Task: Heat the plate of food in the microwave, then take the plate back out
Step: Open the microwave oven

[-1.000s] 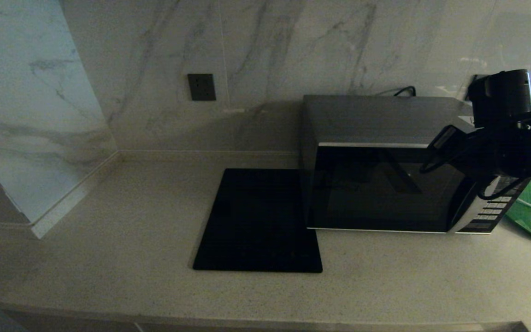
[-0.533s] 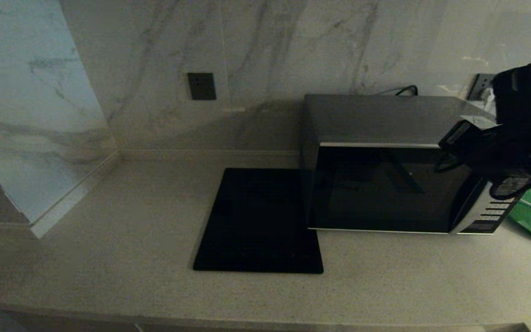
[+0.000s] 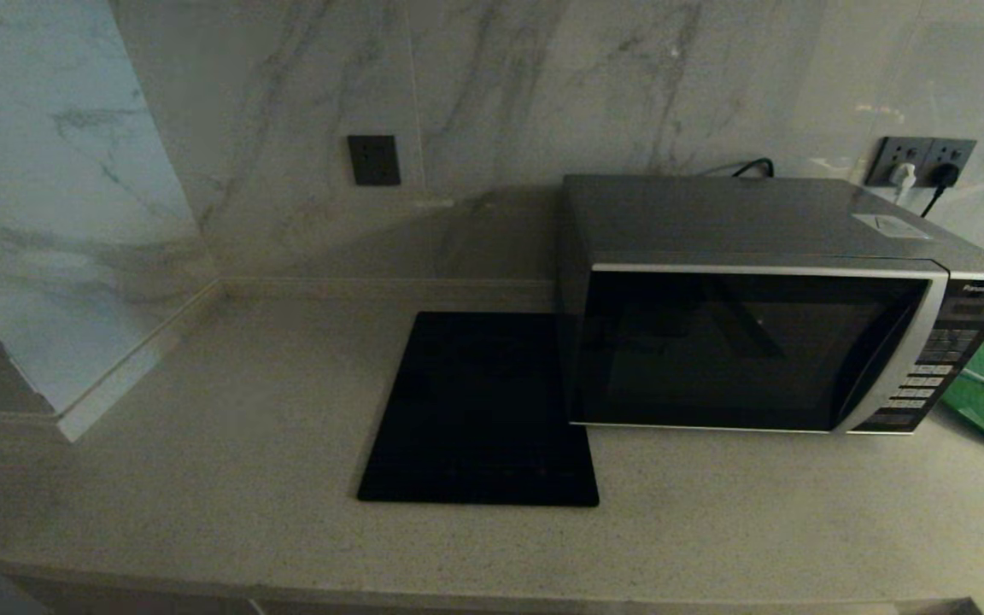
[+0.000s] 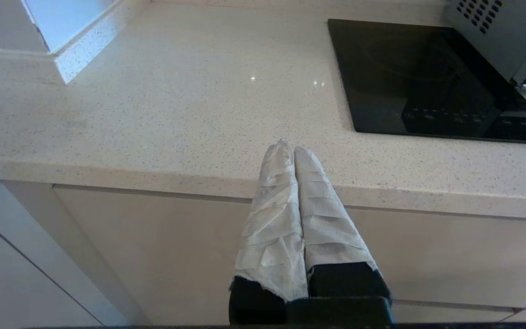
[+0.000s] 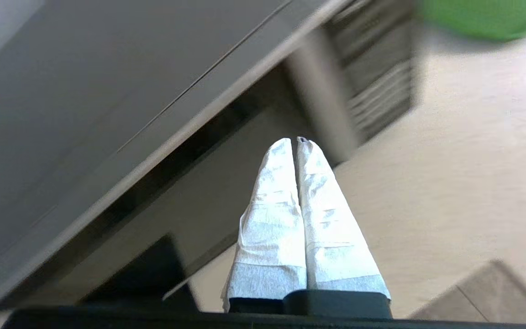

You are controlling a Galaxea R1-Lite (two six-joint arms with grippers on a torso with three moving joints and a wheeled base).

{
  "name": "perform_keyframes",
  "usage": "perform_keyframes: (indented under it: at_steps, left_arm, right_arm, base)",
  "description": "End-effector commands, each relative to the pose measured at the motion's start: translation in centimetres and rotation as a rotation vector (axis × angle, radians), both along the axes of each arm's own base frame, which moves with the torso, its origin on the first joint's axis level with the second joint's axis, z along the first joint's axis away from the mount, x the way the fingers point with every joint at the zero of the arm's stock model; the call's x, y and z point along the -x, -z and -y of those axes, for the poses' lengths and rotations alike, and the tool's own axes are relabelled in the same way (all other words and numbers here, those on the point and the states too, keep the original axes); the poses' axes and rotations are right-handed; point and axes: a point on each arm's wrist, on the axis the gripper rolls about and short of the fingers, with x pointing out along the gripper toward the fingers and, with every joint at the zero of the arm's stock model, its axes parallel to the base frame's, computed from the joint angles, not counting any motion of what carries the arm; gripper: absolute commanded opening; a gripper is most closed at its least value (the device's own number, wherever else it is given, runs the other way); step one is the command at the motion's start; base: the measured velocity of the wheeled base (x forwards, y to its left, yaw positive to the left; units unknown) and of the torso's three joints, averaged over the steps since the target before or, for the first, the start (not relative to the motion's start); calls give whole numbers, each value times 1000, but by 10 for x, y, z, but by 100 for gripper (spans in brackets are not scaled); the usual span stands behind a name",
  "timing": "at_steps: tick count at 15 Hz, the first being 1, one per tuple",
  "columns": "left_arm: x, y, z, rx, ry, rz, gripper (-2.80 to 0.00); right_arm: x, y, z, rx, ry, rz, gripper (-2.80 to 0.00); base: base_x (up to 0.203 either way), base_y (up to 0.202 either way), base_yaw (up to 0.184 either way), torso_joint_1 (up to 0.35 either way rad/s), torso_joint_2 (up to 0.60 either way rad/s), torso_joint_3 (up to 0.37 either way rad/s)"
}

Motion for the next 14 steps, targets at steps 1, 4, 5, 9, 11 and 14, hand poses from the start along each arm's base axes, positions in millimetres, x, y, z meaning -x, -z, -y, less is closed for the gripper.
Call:
perform_keyframes:
  at_steps: [1, 4, 5, 9, 11, 14]
  left_arm:
    - [0, 0, 0, 1, -1, 0, -280]
    - [0, 0, 0, 1, -1, -1, -280]
    - [0, 0, 0, 1, 0, -1, -280]
    - [0, 0, 0, 1, -1, 0, -280]
    - [0, 0, 0, 1, -2, 0, -280]
    - [0, 0, 0, 1, -2, -1, -280]
  right_arm:
    - [21, -7, 32, -58, 34, 25, -280]
    - [38, 3, 68, -240, -80, 7, -280]
    - [43, 9, 80, -322, -138, 13, -280]
    - [28, 57, 137, -623, -291, -8, -280]
    - [14, 91, 169, -719, -334, -22, -280]
    - [-9, 145, 208, -774, -353, -53, -280]
  base:
    - [0, 0, 0, 0, 0, 0]
    - [0, 0, 0, 0, 0, 0]
    - [0, 0, 0, 0, 0, 0]
    - [0, 0, 0, 0, 0, 0]
    - [0, 0, 0, 0, 0, 0]
    - [0, 0, 0, 0, 0, 0]
